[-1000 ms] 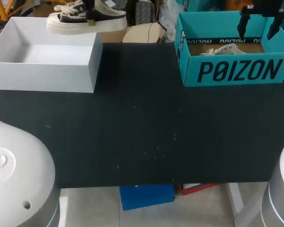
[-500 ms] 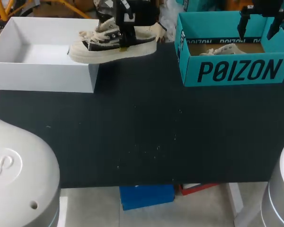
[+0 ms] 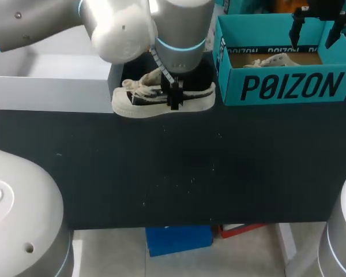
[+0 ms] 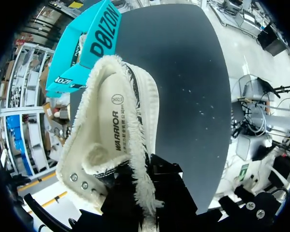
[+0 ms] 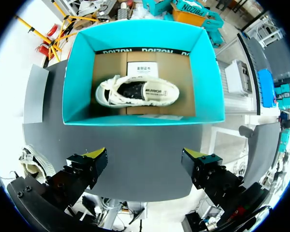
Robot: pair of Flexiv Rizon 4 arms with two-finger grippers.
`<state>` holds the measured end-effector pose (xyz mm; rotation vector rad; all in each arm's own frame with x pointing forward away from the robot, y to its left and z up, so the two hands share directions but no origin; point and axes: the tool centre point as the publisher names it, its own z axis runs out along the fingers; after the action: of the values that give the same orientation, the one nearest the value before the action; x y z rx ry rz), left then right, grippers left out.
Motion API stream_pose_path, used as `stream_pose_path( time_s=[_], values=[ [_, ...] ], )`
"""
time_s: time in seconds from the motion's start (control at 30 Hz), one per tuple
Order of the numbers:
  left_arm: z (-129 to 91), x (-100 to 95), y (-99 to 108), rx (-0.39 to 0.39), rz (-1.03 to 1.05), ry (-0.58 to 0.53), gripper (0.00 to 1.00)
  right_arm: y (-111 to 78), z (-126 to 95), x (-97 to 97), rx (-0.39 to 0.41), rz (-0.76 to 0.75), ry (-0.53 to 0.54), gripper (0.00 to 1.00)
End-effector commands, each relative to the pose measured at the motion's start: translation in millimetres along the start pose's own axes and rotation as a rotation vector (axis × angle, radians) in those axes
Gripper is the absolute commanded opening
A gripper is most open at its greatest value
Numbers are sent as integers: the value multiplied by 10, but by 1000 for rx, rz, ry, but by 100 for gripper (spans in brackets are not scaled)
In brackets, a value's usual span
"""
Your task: Take the shoe out of the shoebox, open the shoe tongue, remove and reinsert the insole, then place the shoe into the shoebox
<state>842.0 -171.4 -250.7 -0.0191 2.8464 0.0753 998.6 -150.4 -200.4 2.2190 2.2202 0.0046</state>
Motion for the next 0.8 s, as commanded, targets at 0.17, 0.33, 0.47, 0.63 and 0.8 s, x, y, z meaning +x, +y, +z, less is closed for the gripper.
stream_pose_path(
  time_s=[0.17,0.33,0.47,0.63,0.8],
  values=[
    [589,269,-221,17,35,-20,0,3,-2,1,1,0,0,100],
    [828,459,-303,33,46,20,0,3,-2,1,1,0,0,100],
    [1018,563,-316,34,50,38,0,3,-2,1,1,0,0,100],
    [1235,648,-304,39,62,55,0,3,-2,1,1,0,0,100],
    [1311,661,-298,52,80,76,14,3,-2,1,1,0,0,100]
  ],
)
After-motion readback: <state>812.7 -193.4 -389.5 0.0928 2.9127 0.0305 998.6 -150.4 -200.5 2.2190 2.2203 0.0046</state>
